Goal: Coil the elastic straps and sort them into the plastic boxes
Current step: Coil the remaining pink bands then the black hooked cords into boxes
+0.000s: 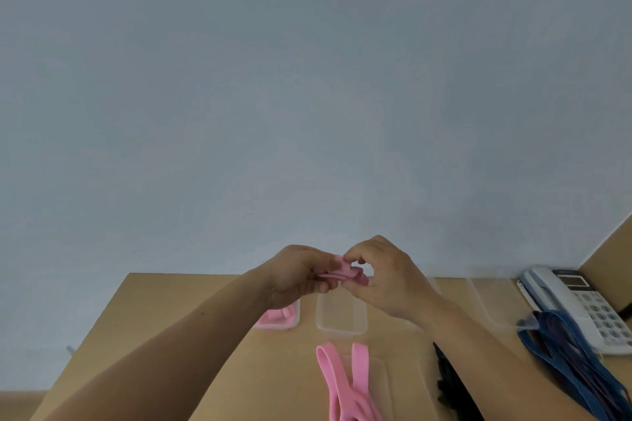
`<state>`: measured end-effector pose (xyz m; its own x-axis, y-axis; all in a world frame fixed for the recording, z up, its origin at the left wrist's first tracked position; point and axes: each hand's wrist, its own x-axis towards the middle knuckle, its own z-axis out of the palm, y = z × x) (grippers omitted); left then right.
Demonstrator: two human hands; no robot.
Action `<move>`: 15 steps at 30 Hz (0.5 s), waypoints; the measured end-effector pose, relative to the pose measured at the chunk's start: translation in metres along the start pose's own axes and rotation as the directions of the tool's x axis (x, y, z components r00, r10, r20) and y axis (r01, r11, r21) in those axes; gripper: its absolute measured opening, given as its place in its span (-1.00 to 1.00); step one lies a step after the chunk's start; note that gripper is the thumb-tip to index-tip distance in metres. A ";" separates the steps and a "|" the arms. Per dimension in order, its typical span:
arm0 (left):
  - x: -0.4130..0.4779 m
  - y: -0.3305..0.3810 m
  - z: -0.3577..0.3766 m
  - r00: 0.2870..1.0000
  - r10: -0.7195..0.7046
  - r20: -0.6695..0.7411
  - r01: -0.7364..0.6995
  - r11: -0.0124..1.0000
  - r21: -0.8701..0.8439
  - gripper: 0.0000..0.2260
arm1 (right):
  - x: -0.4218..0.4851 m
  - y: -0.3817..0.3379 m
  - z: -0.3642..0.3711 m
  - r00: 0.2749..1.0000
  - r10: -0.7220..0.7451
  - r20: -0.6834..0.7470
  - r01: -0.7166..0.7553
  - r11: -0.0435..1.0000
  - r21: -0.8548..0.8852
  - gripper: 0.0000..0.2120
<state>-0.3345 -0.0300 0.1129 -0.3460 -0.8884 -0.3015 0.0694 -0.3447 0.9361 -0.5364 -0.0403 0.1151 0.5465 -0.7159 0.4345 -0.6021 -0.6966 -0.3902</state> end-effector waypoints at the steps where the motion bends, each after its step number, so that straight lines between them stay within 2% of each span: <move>1: 0.002 -0.003 -0.003 1.000 -0.011 0.003 0.011 1.000 0.000 -0.80 | 0.000 0.000 0.005 1.000 0.005 -0.020 -0.005 1.000 -0.007 -0.86; 3: 0.008 -0.009 -0.008 0.999 -0.033 -0.013 0.033 0.999 -0.019 -0.76 | -0.001 0.002 0.015 0.999 0.033 -0.035 -0.034 0.999 -0.023 -0.89; 6: 0.021 -0.020 -0.014 0.987 -0.076 -0.140 0.069 0.996 -0.056 -0.75 | -0.004 0.016 0.028 0.992 0.127 -0.017 -0.128 0.990 -0.051 -0.85; 10: 0.048 -0.045 -0.024 0.942 -0.110 -0.317 0.164 0.975 0.148 -0.86 | -0.008 0.051 0.041 0.965 0.263 0.022 -0.261 0.962 -0.080 -0.83; 13: 0.073 -0.072 -0.028 0.933 -0.107 -0.343 0.235 0.904 0.357 -0.94 | -0.005 0.081 0.058 0.947 0.299 0.116 -0.290 0.953 -0.091 -0.82; 15: 0.090 -0.089 -0.029 0.920 -0.125 -0.371 0.282 0.869 0.406 -0.93 | -0.001 0.101 0.073 0.936 0.301 0.179 -0.289 0.953 -0.090 -0.81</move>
<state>-0.3452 -0.0883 -0.0024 0.0205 -0.8871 -0.4612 -0.4174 -0.4267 0.8023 -0.5550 -0.1131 0.0157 0.4346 -0.8891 0.1439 -0.7846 -0.4521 -0.4243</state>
